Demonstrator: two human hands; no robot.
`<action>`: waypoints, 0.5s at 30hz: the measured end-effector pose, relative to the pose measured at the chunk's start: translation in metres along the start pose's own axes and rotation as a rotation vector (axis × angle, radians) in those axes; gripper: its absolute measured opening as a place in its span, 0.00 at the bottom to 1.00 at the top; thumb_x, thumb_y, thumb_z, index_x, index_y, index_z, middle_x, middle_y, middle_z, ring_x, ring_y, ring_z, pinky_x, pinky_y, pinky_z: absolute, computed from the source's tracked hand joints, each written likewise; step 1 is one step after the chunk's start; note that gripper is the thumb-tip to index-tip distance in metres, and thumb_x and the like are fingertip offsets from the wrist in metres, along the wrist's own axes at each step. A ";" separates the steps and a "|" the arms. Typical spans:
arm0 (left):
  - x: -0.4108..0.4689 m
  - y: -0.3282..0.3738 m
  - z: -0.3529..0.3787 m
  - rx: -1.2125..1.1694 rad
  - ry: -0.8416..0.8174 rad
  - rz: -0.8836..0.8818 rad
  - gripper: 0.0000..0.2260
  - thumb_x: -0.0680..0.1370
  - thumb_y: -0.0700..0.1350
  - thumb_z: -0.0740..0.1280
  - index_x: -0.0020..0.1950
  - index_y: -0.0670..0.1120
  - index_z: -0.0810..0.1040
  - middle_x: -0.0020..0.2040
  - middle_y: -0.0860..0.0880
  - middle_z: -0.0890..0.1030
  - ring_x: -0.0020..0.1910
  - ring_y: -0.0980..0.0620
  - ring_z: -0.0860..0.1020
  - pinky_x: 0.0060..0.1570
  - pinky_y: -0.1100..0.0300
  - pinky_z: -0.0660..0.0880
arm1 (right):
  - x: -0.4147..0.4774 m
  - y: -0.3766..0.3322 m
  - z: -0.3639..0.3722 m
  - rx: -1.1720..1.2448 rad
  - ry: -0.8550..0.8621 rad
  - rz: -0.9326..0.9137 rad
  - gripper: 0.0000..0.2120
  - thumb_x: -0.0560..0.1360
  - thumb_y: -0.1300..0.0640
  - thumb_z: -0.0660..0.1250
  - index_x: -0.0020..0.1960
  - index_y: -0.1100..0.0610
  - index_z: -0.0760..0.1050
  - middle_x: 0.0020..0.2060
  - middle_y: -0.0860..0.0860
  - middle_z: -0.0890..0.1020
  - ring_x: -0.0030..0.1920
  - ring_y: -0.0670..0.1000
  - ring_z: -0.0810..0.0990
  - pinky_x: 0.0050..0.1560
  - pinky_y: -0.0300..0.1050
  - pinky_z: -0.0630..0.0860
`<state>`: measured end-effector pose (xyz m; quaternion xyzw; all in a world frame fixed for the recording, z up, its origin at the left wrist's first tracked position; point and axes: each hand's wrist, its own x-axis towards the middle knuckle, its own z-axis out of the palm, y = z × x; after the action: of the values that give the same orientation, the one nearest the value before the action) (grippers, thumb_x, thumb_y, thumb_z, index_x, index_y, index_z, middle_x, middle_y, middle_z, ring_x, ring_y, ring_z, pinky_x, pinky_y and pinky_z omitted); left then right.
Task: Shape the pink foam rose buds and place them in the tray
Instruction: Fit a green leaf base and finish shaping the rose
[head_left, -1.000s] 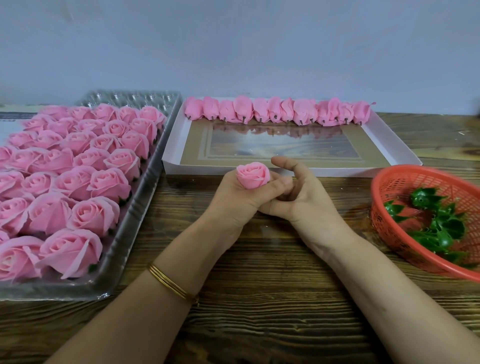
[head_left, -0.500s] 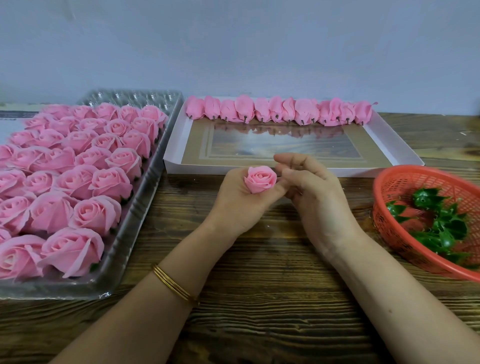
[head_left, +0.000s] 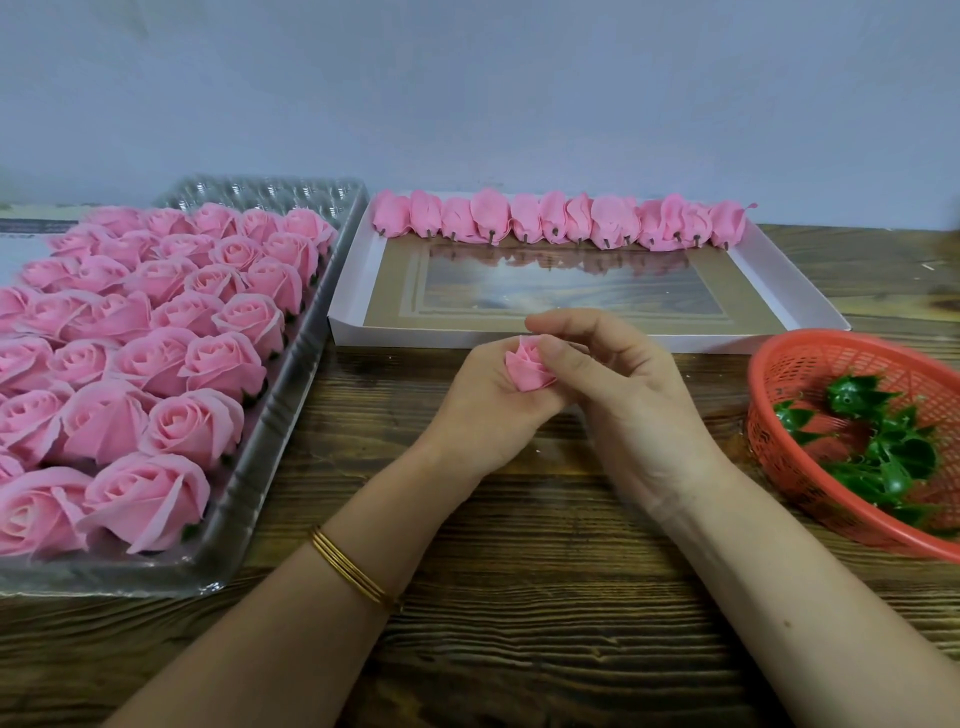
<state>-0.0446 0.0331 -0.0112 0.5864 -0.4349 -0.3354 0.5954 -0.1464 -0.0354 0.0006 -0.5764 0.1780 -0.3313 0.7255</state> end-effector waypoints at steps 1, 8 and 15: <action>0.000 0.001 0.000 0.000 -0.005 0.003 0.06 0.77 0.38 0.70 0.52 0.41 0.83 0.49 0.44 0.85 0.52 0.46 0.82 0.58 0.46 0.77 | 0.000 0.000 0.000 -0.004 0.001 -0.002 0.13 0.65 0.57 0.72 0.49 0.60 0.81 0.43 0.56 0.82 0.50 0.56 0.79 0.62 0.55 0.73; -0.001 -0.001 -0.001 -0.033 -0.034 0.030 0.05 0.76 0.38 0.70 0.51 0.40 0.83 0.47 0.43 0.85 0.51 0.45 0.82 0.56 0.47 0.78 | 0.000 0.001 0.000 -0.021 -0.005 -0.005 0.10 0.68 0.58 0.72 0.48 0.59 0.82 0.43 0.56 0.82 0.50 0.56 0.79 0.62 0.55 0.74; -0.002 -0.005 -0.002 -0.102 -0.034 0.031 0.06 0.72 0.34 0.73 0.48 0.40 0.83 0.46 0.44 0.85 0.49 0.47 0.83 0.52 0.56 0.80 | -0.001 0.000 0.001 0.023 -0.045 0.011 0.11 0.65 0.54 0.76 0.47 0.56 0.84 0.43 0.55 0.84 0.50 0.53 0.80 0.61 0.51 0.74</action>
<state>-0.0431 0.0349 -0.0165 0.5427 -0.4362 -0.3577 0.6223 -0.1463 -0.0342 0.0006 -0.5743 0.1611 -0.3161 0.7377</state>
